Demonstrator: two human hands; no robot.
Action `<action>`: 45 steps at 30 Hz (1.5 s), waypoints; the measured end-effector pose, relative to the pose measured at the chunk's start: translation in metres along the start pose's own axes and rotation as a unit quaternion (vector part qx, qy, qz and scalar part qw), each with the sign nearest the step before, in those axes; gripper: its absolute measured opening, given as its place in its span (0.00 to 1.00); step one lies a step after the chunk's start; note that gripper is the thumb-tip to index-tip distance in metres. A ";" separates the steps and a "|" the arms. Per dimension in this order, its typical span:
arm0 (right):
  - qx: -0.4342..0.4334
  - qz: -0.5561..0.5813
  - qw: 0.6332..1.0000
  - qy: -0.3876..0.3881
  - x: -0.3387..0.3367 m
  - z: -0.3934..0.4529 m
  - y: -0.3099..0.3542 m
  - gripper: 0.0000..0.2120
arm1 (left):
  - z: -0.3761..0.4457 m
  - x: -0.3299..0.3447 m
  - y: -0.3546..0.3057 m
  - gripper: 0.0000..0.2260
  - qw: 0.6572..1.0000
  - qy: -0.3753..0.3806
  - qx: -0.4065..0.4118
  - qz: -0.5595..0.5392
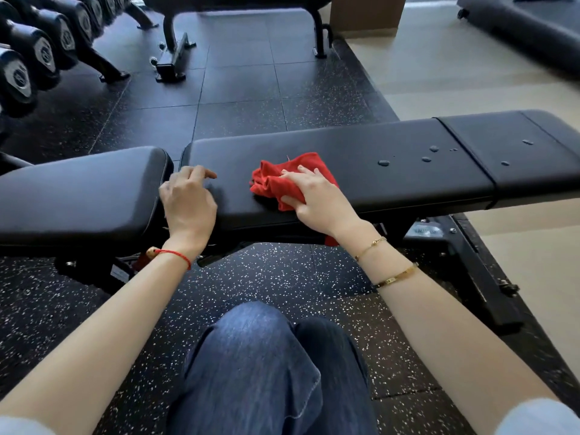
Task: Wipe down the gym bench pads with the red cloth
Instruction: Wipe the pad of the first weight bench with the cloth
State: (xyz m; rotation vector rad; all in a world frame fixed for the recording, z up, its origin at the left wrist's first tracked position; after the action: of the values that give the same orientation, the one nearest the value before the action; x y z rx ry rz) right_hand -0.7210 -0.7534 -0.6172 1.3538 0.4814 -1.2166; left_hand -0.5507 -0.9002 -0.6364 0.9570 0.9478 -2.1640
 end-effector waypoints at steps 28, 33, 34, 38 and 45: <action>0.047 -0.051 0.997 -0.018 -0.009 0.071 -0.062 0.22 | 0.012 0.058 -0.121 0.10 0.995 0.037 0.016 -0.089; 0.011 -0.045 0.999 -0.009 -0.015 0.054 -0.061 0.21 | 0.005 0.057 -0.128 0.08 0.996 0.009 -0.020 -0.084; 0.002 -0.042 0.999 -0.005 -0.018 0.046 -0.062 0.21 | 0.002 0.055 -0.130 0.07 0.995 0.002 -0.029 -0.093; -0.037 -0.023 0.999 0.014 -0.033 0.013 -0.077 0.21 | -0.010 0.048 -0.142 0.06 0.990 -0.027 -0.049 -0.126; 0.030 -0.027 0.999 0.020 -0.060 0.043 -0.116 0.22 | -0.023 0.057 -0.161 0.06 0.993 -0.040 -0.067 -0.094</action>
State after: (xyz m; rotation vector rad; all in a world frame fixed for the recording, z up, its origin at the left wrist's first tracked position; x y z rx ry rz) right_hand -0.8578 -0.7439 -0.6104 1.4262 0.5161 -1.2585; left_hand -0.6920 -0.8016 -0.6342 0.7371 1.1676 -2.2418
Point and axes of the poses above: each hand's wrist, its own z-axis towards the middle knuckle, its own x-axis out of the palm, y = z × x, the point moved 1 cm from there along z, towards the middle knuckle, and after that the axes turned 4 degrees about -y, right-handed, at the moved point
